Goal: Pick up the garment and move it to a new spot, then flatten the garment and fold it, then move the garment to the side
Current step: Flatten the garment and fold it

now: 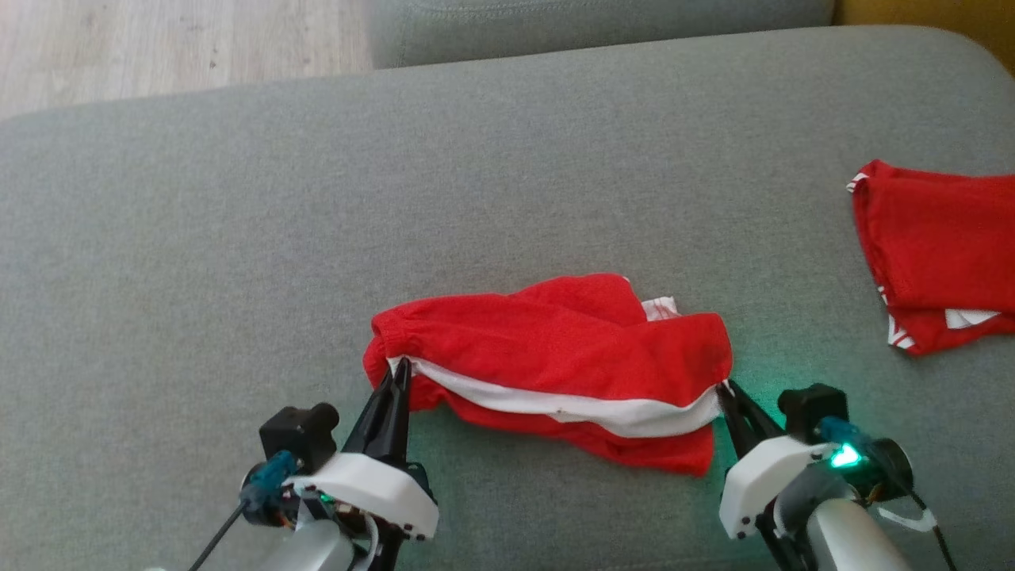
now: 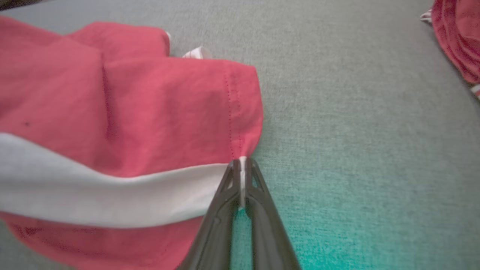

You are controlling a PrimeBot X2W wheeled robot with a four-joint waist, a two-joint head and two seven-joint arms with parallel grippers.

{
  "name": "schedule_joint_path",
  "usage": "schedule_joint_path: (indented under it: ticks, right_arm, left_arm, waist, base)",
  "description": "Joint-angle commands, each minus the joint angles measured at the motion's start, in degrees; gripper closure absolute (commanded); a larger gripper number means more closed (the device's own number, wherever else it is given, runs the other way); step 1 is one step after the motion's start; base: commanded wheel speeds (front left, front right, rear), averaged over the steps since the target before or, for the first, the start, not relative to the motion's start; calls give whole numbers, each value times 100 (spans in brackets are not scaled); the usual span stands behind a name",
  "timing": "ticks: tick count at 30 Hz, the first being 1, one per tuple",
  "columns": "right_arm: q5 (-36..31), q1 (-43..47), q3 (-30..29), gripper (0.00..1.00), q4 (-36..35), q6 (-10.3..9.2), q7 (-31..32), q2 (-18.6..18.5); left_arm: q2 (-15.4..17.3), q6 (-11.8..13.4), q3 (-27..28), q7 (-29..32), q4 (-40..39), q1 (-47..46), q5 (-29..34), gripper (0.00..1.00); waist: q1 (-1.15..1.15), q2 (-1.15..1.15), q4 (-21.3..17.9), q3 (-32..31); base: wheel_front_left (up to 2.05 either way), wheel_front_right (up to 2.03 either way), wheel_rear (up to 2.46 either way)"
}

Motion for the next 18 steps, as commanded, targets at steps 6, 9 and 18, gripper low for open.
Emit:
schedule_joint_path:
  ticks: [6, 9, 18]
  right_arm:
    - [421, -103, -25, 100, -776, 37, -76, -33]
    - [511, -97, -94, 100, -1114, 37, -15, -33]
    - [855, -42, -344, 100, -3332, 37, 759, -33]
  left_arm:
    - [291, 44, 242, -79, -440, -241, 73, 100]
    - [394, 49, 285, -49, -622, -260, 71, 100]
    - [1172, 178, 618, 385, -2120, -643, 186, 100]
  waist:
    - [0, 0, -32, -402]
    - [0, 0, -30, -591]
    - [0, 0, 7, -1137]
  base:
    - [0, 0, 0]
    - [0, 0, 0]
    - [0, 0, 0]
